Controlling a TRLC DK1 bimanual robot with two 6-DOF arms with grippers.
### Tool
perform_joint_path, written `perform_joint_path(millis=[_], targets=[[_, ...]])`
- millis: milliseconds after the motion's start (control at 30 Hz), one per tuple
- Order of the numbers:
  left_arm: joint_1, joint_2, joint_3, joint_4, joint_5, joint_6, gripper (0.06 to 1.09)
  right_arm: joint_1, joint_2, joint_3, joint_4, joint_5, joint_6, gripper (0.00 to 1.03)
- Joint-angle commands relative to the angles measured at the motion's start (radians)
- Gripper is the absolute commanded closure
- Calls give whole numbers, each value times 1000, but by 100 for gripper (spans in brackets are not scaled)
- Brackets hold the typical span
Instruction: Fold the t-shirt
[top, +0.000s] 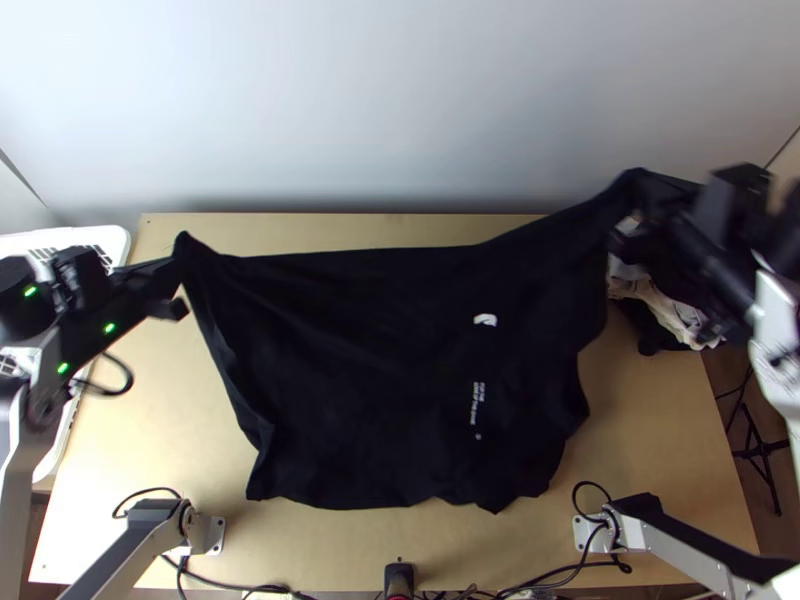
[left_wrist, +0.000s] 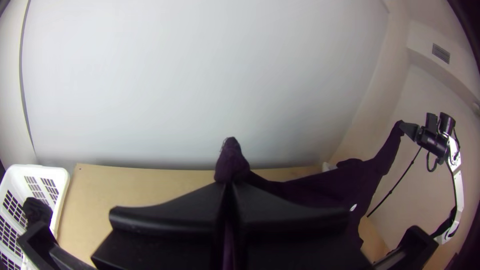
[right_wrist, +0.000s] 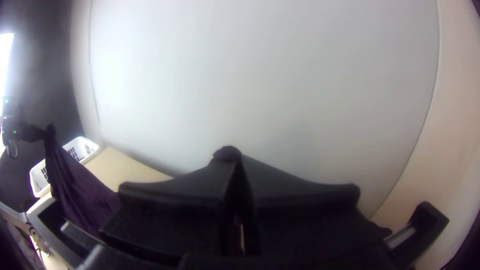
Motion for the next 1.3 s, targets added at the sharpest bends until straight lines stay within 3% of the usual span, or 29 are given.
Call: perform_joint_path(millis=[0,500,1267], targets=[[23,187,-85,200,-18,9,105,-1,189,-30,93,-26,5,100],[-3,738,94,450,-81,29,105,-66,664,168,227,-46,14,100],[-80,1208,367,702,-213,121,105,-114,1091,456,290,-58,26,100]])
